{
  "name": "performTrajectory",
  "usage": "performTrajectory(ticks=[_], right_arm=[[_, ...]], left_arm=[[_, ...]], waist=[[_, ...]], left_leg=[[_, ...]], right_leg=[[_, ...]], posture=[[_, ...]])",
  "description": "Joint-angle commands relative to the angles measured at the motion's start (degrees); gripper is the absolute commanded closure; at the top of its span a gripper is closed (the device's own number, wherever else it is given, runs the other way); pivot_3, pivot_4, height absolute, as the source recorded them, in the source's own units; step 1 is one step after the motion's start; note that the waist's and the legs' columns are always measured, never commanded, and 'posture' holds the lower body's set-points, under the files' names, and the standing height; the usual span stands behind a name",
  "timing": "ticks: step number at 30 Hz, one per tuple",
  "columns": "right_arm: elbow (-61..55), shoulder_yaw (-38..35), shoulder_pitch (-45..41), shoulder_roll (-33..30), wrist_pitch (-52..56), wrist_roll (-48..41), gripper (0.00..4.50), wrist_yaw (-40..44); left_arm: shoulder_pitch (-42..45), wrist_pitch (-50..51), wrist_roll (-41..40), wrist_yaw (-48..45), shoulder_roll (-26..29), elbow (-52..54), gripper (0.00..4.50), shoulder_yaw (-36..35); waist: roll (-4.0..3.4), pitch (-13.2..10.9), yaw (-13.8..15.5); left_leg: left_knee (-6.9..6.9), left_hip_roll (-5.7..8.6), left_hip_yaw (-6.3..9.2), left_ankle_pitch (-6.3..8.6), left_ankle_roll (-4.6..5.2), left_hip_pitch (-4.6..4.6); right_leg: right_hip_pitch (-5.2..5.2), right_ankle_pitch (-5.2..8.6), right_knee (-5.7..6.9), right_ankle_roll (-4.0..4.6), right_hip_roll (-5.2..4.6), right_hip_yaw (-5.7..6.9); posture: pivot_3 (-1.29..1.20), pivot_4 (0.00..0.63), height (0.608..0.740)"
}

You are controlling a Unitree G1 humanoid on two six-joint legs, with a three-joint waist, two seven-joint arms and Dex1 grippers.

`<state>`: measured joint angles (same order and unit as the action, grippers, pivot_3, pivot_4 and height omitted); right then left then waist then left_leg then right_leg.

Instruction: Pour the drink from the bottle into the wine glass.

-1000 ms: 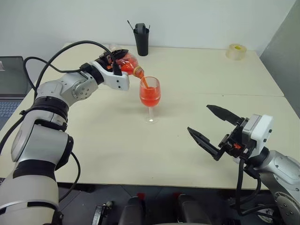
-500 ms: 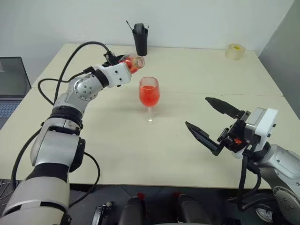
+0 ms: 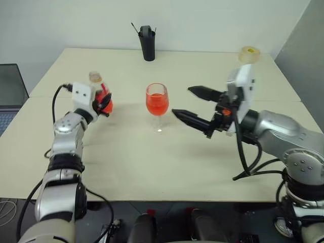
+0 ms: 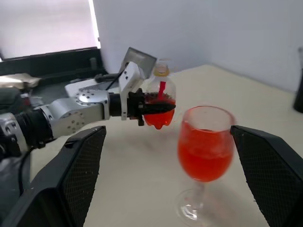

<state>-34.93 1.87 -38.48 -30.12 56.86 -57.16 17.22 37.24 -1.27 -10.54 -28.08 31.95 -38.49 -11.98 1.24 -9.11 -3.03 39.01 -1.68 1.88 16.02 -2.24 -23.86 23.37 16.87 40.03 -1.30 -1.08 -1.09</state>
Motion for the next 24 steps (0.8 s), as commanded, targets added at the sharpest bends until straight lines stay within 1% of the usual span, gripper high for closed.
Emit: performTrajectory(ticks=[1,6,8,9,11,12,13,14,16,24], right_arm=[[1.3,1.7,-4.1,1.2,6.3,-3.7,0.00,-2.2],[3.4,1.6,-7.0,2.2,10.3,-5.7,0.00,-2.8],[3.8,1.9,-7.6,2.2,10.8,-5.3,0.00,-2.2],[3.9,2.0,-7.8,2.1,10.9,-5.1,0.00,-1.8],[4.2,2.3,-8.2,2.1,11.0,-4.5,0.00,-1.3],[4.3,2.4,-8.3,2.1,11.0,-4.2,0.00,-1.1],[4.4,2.6,-8.5,2.1,11.0,-3.9,0.00,-1.0],[4.4,2.6,-8.6,2.2,11.0,-3.8,0.00,-0.9],[4.5,2.7,-8.7,2.3,10.9,-3.4,0.00,-0.6],[5.0,3.4,-8.9,2.6,9.4,-0.4,0.00,1.1]], left_arm=[[-2.9,3.7,-2.2,4.9,-0.7,10.0,3.26,-3.6],[-7.4,7.3,-3.8,9.5,-3.3,14.6,3.26,-6.4],[-8.8,7.3,-3.9,10.4,-3.9,14.7,2.54,-6.9],[-9.2,7.5,-4.0,10.8,-4.2,14.5,2.30,-7.1],[-9.9,6.9,-3.9,11.2,-4.7,13.9,1.65,-7.2],[-10.3,6.8,-3.8,11.3,-4.7,13.7,1.25,-7.2],[-10.5,6.8,-3.7,11.4,-4.7,13.6,0.98,-7.1],[-10.7,6.9,-3.8,11.4,-4.7,14.0,0.61,-7.1],[-10.9,7.2,-3.9,11.5,-4.6,14.7,0.03,-7.1],[-12.7,10.2,-4.9,11.4,-3.5,19.4,0.03,-8.1]], waist=[[0.07,0.0,0.4],[0.12,0.1,1.2],[0.12,0.1,1.2],[0.12,0.1,1.2],[0.12,0.1,1.2],[0.11,0.1,1.2],[0.11,0.1,1.1],[0.11,0.1,1.1],[0.11,0.1,1.1],[0.11,0.1,1.1]], left_leg=[[0.02,0.02,0.01,0.00,0.00,-0.03],[0.02,0.06,0.03,0.01,0.01,-0.03],[0.02,0.07,0.00,0.01,0.02,-0.03],[0.02,0.07,-0.02,0.02,0.03,-0.02],[0.01,0.06,-0.02,0.02,0.03,0.00],[0.00,0.06,-0.03,0.03,0.05,0.02],[0.00,0.06,-0.03,0.12,0.21,0.02],[0.00,0.06,-0.04,0.13,0.23,0.05],[-0.01,0.05,-0.05,0.14,0.24,0.05],[-0.02,0.05,-0.05,0.14,0.24,0.05]], right_leg=[[-0.01,0.00,-0.01,0.00,-0.02,0.02],[-0.05,0.00,-0.05,-0.01,-0.07,0.04],[-0.05,0.00,-0.05,-0.01,-0.07,0.03],[-0.05,0.00,-0.05,-0.01,-0.06,0.02],[-0.05,0.00,-0.06,-0.01,-0.06,0.02],[-0.04,0.00,-0.07,-0.01,-0.05,0.01],[-0.04,0.00,-0.07,-0.01,-0.04,0.01],[-0.04,0.00,-0.07,-0.01,-0.04,0.00],[-0.04,0.00,-0.07,-0.01,-0.03,-0.01],[-0.04,0.00,-0.09,-0.01,-0.04,-0.01]], posture=[[0.00,0.150,0.740],[0.00,0.150,0.740],[0.00,0.150,0.740],[0.00,0.150,0.740],[0.00,0.150,0.740],[0.00,0.150,0.740],[0.00,0.150,0.740],[0.00,0.150,0.740],[0.00,0.150,0.740],[0.00,0.150,0.740]])
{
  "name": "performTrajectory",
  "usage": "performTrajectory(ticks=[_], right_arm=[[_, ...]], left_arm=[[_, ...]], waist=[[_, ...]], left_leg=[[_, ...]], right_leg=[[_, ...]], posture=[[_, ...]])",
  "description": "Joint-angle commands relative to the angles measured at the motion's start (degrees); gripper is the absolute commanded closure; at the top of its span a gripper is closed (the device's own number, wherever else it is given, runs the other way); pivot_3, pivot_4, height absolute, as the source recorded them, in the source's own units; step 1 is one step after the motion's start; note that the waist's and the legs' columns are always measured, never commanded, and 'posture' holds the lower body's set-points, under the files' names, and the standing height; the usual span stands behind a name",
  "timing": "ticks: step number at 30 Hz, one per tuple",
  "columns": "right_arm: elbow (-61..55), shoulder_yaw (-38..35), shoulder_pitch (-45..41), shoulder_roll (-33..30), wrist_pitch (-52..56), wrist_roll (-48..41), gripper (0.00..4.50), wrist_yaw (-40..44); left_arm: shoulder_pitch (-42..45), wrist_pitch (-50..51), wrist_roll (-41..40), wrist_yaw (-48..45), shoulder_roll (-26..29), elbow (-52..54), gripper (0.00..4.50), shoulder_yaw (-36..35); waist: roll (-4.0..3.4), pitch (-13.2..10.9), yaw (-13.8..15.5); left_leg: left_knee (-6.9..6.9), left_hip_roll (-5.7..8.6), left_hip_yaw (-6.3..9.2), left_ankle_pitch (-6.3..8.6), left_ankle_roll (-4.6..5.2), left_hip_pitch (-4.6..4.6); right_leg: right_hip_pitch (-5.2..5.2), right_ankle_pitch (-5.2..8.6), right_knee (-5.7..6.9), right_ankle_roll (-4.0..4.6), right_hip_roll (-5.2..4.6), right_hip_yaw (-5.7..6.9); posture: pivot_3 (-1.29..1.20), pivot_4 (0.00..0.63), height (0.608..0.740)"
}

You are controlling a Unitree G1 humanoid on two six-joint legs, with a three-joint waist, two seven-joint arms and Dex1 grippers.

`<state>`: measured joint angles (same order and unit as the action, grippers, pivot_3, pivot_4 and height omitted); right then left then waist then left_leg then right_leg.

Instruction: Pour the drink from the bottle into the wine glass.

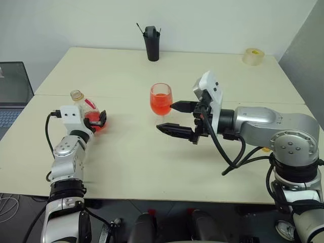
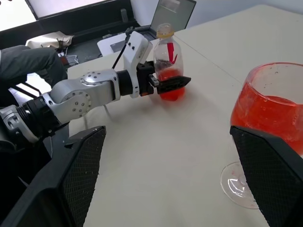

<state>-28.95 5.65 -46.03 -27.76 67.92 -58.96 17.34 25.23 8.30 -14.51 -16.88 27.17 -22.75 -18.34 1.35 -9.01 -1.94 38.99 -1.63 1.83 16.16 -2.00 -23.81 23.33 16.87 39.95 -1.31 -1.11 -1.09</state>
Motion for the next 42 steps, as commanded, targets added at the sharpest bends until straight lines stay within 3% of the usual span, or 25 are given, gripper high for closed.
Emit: performTrajectory(ticks=[1,12,22,32,37,40,42], right_arm=[[-0.9,-0.3,-1.4,0.3,-1.8,1.9,0.00,1.2],[-0.9,-0.4,-0.6,0.3,-3.2,5.3,0.00,4.9],[0.5,-0.7,-1.0,-0.4,-4.5,8.5,0.00,8.4],[0.8,-0.8,-0.8,-1.3,-5.0,9.9,0.00,10.5],[0.4,-2.7,-0.4,-3.9,-4.7,8.5,0.00,14.6],[-0.2,-6.2,-0.2,-9.2,-3.4,5.5,0.00,19.3],[0.5,-10.3,0.1,-15.9,-2.1,3.0,0.00,24.3]], left_arm=[[-1.0,0.9,-0.9,0.2,1.5,4.0,0.03,-1.9],[-10.6,9.0,-9.0,-3.7,3.3,20.4,0.03,-7.4],[-13.4,11.3,-9.1,-6.2,5.9,24.2,0.03,-8.0],[-17.1,13.4,-13.2,-15.6,14.5,27.3,0.03,-11.5],[-15.0,19.4,-19.0,-21.9,22.6,30.6,0.03,-14.5],[-14.6,25.5,-24.4,-29.0,29.3,33.6,0.03,-15.1],[-14.4,31.6,-29.7,-34.9,35.4,36.0,0.03,-16.7]], waist=[[0.00,0.0,0.0],[-0.01,0.0,0.0],[-0.01,0.0,0.1],[-0.04,0.0,0.1],[-0.05,-0.1,0.1],[-0.08,-0.1,0.1],[-0.12,-0.2,0.2]], left_leg=[[0.00,0.00,0.00,0.00,0.00,0.00],[-0.03,-0.03,0.00,0.00,0.01,0.00],[-0.05,-0.02,-0.03,0.01,0.01,0.02],[-0.09,-0.02,-0.08,0.01,0.01,0.02],[-0.11,-0.05,-0.05,0.01,0.02,0.03],[-0.13,-0.01,-0.07,0.01,0.02,0.02],[-0.16,0.00,-0.09,0.02,0.02,0.02]], right_leg=[[0.00,0.00,-0.02,0.00,0.00,0.00],[0.01,0.00,-0.06,0.00,-0.01,-0.02],[0.01,0.01,-0.10,0.00,0.01,-0.04],[0.03,0.04,-0.17,0.04,0.01,-0.06],[0.03,0.05,-0.17,0.05,0.03,-0.05],[0.02,0.06,-0.22,0.05,0.06,-0.03],[0.00,0.06,-0.31,0.03,0.08,-0.03]], posture=[[0.00,0.150,0.740],[0.00,0.150,0.740],[0.00,0.150,0.740],[0.00,0.150,0.740],[0.00,0.150,0.740],[0.00,0.150,0.740],[0.00,0.150,0.740]])
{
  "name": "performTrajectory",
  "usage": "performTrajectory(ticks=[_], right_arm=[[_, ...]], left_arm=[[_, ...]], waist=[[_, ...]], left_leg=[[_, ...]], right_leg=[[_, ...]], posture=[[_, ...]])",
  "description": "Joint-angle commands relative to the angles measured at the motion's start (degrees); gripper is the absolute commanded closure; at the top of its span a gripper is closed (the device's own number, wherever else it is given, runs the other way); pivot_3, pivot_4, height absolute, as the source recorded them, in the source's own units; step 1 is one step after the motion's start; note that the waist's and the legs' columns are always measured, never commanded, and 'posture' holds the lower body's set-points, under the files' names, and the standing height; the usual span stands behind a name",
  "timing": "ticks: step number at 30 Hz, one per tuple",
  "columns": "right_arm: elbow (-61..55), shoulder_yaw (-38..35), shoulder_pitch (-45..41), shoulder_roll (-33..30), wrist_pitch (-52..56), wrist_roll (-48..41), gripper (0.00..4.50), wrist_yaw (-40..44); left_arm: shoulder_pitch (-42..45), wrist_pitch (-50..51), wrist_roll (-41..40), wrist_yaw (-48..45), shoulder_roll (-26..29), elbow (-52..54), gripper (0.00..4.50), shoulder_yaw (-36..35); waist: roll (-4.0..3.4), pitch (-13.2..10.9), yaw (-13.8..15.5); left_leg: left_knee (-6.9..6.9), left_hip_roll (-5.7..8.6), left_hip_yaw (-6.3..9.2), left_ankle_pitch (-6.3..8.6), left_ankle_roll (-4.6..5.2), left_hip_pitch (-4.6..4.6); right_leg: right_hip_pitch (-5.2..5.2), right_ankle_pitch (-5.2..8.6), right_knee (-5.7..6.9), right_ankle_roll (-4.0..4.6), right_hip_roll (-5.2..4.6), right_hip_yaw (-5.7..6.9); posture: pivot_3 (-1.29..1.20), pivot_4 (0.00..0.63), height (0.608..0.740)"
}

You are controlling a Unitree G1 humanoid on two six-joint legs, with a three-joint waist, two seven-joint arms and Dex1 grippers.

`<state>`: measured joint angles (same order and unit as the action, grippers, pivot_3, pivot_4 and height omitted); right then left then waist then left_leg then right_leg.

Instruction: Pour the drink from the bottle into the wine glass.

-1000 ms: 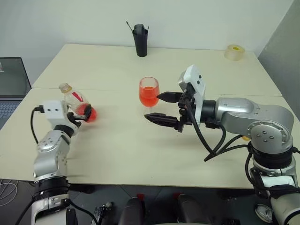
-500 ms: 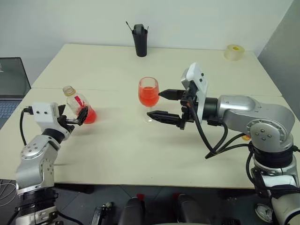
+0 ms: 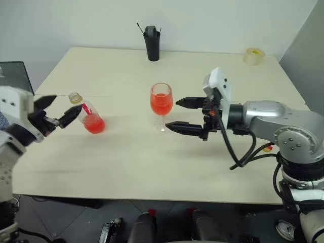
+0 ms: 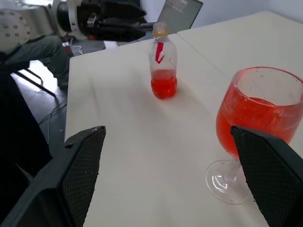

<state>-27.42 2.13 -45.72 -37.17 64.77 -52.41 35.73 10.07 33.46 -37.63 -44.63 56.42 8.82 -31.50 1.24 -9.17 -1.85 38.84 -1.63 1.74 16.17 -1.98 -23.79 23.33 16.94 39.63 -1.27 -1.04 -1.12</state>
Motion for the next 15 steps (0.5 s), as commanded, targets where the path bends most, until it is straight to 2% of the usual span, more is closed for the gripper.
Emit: performTrajectory(ticks=[1,4,6,10,15], right_arm=[[-0.2,-8.5,0.2,-9.7,1.2,-4.3,0.00,8.3],[4.3,-13.3,3.3,-19.7,-0.9,-4.0,0.00,17.6],[8.1,-13.9,4.9,-24.1,-4.1,-1.5,0.00,22.5],[13.7,-14.6,7.7,-28.3,-10.9,2.3,0.00,30.2],[16.4,-14.0,7.5,-28.7,-14.1,4.3,0.00,33.1]], left_arm=[[1.7,8.5,-8.7,-9.2,8.4,4.2,0.03,-4.5],[6.1,11.3,-12.2,-15.6,14.7,0.4,0.03,-5.6],[8.1,11.7,-13.1,-20.5,17.3,-2.7,0.03,-4.5],[10.6,9.3,-11.4,-26.9,18.7,-8.1,0.03,-1.1],[15.0,6.8,-9.6,-29.2,17.6,-11.4,0.03,3.4]], waist=[[-0.03,-0.1,0.2],[-0.06,-0.1,0.3],[-0.15,-0.2,0.2],[-0.39,-0.3,-0.3],[-0.41,-0.3,-0.4]], left_leg=[[0.00,0.01,0.03,0.00,0.00,-0.05],[-0.04,0.02,0.03,0.01,0.01,-0.04],[-0.07,0.02,-0.09,0.01,0.02,0.03],[-0.19,0.04,-0.41,0.02,0.03,0.36],[-0.20,-0.05,-0.55,0.03,0.04,0.42]], right_leg=[[0.00,0.00,-0.07,0.00,0.01,0.05],[-0.04,0.02,-0.18,-0.02,0.02,0.09],[-0.08,0.02,-0.20,-0.02,0.10,0.05],[-0.10,0.07,-0.05,0.05,0.27,-0.29],[0.06,0.13,0.22,0.17,0.66,-0.72]], posture=[[0.00,0.150,0.740],[0.00,0.150,0.740],[0.00,0.150,0.740],[0.00,0.150,0.740],[0.00,0.150,0.740]])
